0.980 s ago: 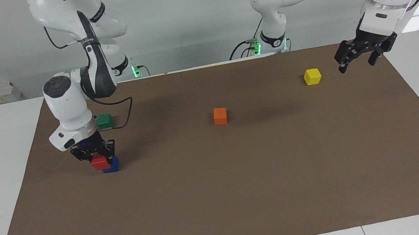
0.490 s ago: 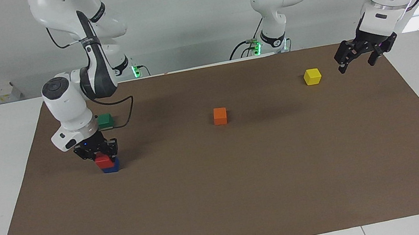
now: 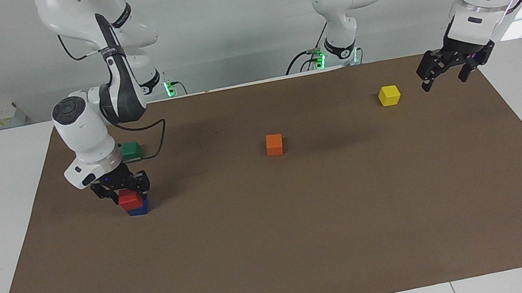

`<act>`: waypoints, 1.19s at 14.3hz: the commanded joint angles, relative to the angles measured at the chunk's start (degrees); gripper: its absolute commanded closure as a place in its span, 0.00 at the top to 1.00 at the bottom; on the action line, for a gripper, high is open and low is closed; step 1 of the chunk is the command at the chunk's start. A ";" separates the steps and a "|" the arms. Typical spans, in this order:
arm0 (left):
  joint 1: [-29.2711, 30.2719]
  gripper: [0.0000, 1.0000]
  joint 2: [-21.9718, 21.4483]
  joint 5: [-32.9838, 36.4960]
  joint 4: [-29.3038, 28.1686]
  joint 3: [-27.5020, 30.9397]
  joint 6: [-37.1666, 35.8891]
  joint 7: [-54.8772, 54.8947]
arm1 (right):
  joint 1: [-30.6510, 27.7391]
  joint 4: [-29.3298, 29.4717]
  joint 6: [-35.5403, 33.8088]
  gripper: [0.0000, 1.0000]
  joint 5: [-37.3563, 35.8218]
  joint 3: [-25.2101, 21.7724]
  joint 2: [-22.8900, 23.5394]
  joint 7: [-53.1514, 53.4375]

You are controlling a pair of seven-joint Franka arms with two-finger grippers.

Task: Transfer red block to right arm and stack on blue block
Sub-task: 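Open the right gripper and retract it from the stacked cubes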

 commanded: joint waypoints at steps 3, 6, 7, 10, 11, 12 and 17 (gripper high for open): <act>-0.09 1.00 -1.23 -1.00 -1.21 0.49 -0.19 0.55 | -0.37 1.98 -2.77 1.00 1.39 0.36 -0.53 -2.12; -0.09 1.00 -1.23 -1.00 -1.21 0.58 -0.19 0.55 | 0.33 8.56 -10.49 1.00 1.39 0.62 -0.88 -2.21; -0.09 1.00 -1.23 -1.00 -1.21 0.49 -0.19 0.55 | 0.42 11.37 -13.57 1.00 1.39 0.62 -0.79 -2.91; -0.09 1.00 -1.23 -1.00 -1.21 0.49 -0.19 0.55 | 0.51 19.54 -23.76 1.00 1.30 0.62 -1.05 -4.85; -0.09 1.00 -1.23 -1.00 -1.21 0.49 -0.19 0.55 | 0.51 22.09 -27.88 1.00 1.30 0.62 -1.31 -5.37; -0.09 1.00 -1.23 -1.00 -1.21 0.49 -0.19 0.55 | 0.51 23.51 -30.71 1.00 1.30 0.62 -1.93 -6.33; -0.09 1.00 -1.23 -1.00 -1.12 0.49 -0.19 0.55 | 0.42 28.17 -41.35 1.00 1.39 0.27 -5.88 -9.15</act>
